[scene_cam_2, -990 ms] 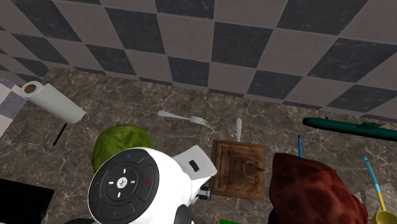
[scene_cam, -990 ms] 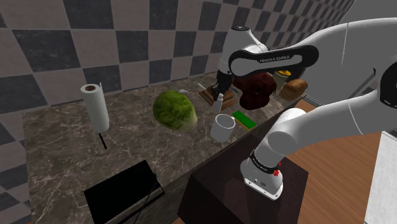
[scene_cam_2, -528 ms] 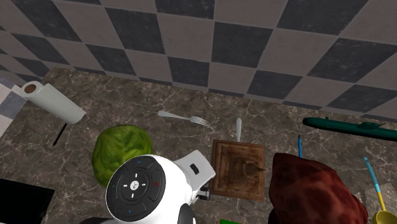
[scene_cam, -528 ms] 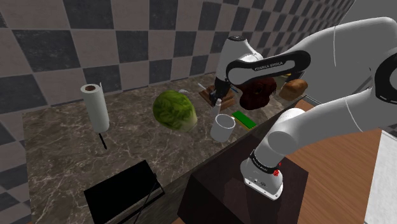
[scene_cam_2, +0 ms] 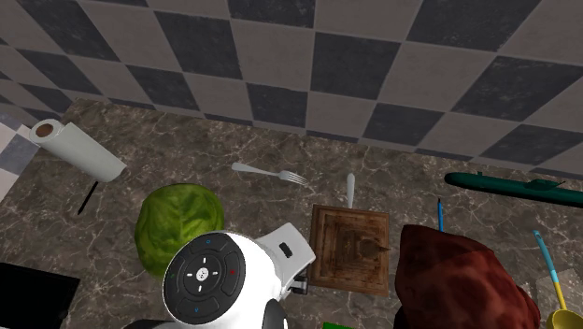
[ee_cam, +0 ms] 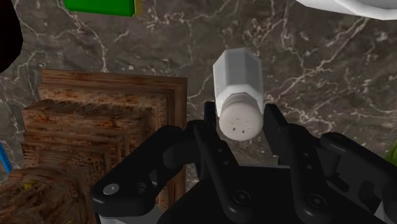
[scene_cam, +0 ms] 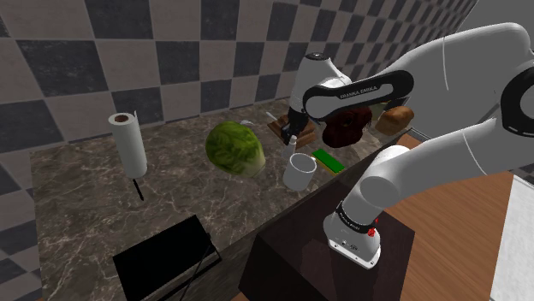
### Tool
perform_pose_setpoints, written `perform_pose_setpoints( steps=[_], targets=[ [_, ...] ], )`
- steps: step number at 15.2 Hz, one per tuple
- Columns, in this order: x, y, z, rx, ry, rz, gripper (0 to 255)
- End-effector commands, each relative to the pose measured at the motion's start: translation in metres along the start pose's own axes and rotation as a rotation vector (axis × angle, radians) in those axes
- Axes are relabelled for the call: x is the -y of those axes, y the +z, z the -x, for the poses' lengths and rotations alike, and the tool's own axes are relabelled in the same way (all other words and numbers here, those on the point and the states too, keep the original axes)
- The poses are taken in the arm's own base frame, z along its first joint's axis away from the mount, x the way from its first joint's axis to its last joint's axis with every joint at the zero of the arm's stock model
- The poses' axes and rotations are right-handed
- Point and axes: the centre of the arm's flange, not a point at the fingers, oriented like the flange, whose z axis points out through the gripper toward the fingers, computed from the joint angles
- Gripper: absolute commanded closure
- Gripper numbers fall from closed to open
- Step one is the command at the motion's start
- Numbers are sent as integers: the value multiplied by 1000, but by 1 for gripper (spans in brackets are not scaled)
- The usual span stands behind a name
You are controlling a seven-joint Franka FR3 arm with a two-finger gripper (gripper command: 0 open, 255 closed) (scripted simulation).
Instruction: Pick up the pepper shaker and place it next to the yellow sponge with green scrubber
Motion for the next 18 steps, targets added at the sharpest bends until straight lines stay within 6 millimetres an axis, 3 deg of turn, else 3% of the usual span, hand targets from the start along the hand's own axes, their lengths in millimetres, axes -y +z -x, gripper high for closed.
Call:
perform_pose_setpoints(
  steps=[1,2,7,11,18],
  targets=[
    [0,0,0,0,0,0,255],
    [0,0,0,0,0,0,0],
    [0,0,0,0,0,0,0],
    [0,-50,0,0,0,0,0],
    [0,-50,0,0,0,0,0]
  ],
)
